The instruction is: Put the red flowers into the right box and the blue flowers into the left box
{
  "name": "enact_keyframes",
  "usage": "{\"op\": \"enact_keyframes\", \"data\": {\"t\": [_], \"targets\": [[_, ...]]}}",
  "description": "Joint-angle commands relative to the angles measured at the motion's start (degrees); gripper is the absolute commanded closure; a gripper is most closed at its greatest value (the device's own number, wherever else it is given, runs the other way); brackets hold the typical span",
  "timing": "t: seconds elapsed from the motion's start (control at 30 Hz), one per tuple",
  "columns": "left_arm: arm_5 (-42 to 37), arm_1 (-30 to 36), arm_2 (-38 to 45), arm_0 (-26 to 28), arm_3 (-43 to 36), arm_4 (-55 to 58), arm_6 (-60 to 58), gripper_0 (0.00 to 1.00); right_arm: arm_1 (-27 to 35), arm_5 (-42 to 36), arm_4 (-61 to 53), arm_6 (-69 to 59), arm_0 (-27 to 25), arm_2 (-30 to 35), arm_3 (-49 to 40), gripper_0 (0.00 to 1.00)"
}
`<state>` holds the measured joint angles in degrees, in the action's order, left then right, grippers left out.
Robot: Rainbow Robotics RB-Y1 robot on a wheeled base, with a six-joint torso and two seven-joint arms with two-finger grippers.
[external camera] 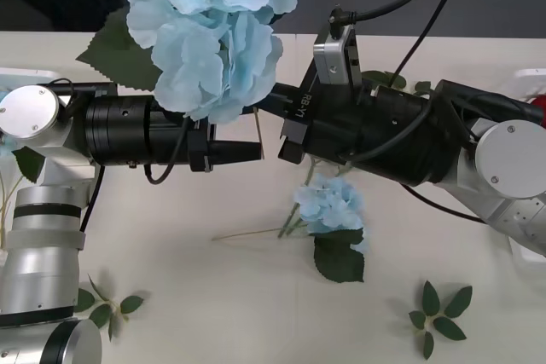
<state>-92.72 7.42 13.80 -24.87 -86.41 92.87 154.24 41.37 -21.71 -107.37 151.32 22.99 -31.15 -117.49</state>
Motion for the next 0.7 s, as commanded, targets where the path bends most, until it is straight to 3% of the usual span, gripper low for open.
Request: {"op": "enact_keyframes", "data": {"t": [0.03, 0.13, 0.33, 0.7], "targets": [[0.3, -0.1, -0.6, 0.3, -1.0, 0.5, 0.8, 0.57, 0.3, 0.1, 0.0, 1.9, 1.8, -0.3, -0.4, 1.0], [0.3, -0.2, -1.1, 0.4, -1.0, 0.4, 0.8, 0.78, 0.0, 0.7, -0.3, 2.1, 2.9, -1.9, 0.8, 1.0], [1.4, -0.2, -2.6, 0.4, -1.0, 0.3, 0.8, 0.95, -1.2, 0.9, -0.3, 2.3, 4.9, -3.5, 3.4, 1.0], [1.9, -0.2, -4.4, 0.4, -1.0, 0.5, 0.8, 1.0, -2.6, 1.4, 0.3, 2.4, 6.8, -5.6, 6.2, 1.0]]}}
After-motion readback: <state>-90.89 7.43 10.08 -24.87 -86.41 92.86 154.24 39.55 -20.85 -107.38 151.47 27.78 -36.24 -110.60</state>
